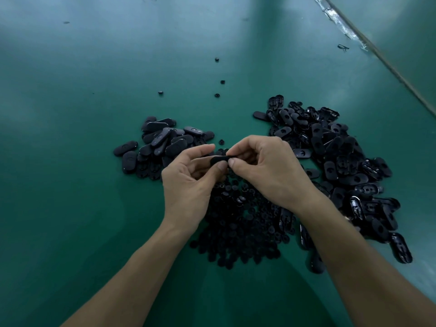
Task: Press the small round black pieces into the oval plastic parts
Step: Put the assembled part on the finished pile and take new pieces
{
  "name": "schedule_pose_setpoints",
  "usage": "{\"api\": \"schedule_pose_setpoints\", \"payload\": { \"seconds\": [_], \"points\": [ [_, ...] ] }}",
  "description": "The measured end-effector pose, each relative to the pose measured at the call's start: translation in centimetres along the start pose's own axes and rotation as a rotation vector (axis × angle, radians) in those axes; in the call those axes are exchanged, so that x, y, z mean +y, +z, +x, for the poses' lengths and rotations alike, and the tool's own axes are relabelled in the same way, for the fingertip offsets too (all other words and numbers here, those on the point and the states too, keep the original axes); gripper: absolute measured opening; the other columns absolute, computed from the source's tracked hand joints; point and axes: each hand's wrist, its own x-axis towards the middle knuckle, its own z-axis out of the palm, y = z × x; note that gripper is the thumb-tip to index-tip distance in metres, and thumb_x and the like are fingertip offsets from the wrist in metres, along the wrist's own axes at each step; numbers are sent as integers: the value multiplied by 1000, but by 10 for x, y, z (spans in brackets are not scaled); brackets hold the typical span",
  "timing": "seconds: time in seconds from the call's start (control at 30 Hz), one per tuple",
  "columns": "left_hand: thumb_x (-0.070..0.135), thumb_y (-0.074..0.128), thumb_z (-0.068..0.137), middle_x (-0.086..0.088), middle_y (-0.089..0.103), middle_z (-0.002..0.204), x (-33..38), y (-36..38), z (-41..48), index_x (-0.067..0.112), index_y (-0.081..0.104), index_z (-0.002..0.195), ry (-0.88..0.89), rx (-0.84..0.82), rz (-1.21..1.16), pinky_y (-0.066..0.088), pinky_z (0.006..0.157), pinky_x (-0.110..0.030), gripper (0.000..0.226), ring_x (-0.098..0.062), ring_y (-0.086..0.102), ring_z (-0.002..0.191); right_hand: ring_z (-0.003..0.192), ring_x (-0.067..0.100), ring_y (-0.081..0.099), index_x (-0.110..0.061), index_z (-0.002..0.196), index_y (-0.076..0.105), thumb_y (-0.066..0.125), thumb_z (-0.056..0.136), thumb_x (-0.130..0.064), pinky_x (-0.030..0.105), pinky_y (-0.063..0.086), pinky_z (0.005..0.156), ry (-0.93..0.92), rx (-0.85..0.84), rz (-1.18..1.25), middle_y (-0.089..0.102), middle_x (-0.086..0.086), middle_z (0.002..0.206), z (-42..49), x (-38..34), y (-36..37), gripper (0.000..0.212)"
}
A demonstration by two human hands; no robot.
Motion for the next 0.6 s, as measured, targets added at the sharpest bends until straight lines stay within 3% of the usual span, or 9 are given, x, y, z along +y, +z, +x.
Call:
{"api": "schedule_pose_setpoints", "payload": {
  "seconds": [0.13, 0.33, 0.6],
  "points": [
    [-1, 79, 81, -1, 78, 84, -1, 0, -1, 22, 70, 102, 6, 8, 13, 58, 73, -21, 32, -14, 75, 78, 69, 1, 67, -21, 92, 73, 72, 89, -14, 15, 54, 65, 24, 7, 37, 72, -10, 76, -1, 1, 0, 7],
    [1, 81, 80, -4, 77, 82, -3, -1, -2, 28, 73, 100, 24, 30, 42, 59, 73, -24, 35, -18, 76, 77, 76, 2, 70, -21, 94, 75, 74, 88, -13, 20, 58, 74, 14, -21, 37, 74, -9, 81, -2, 3, -3, 10],
    [6, 79, 82, -1, 76, 78, -5, -1, -2, 29, 79, 91, 64, 12, 73, 57, 68, -21, 25, -12, 71, 70, 79, 0, 71, -23, 96, 77, 75, 88, -13, 20, 58, 78, 15, -41, 55, 75, -11, 82, 0, 1, -6, 13]
  ]
}}
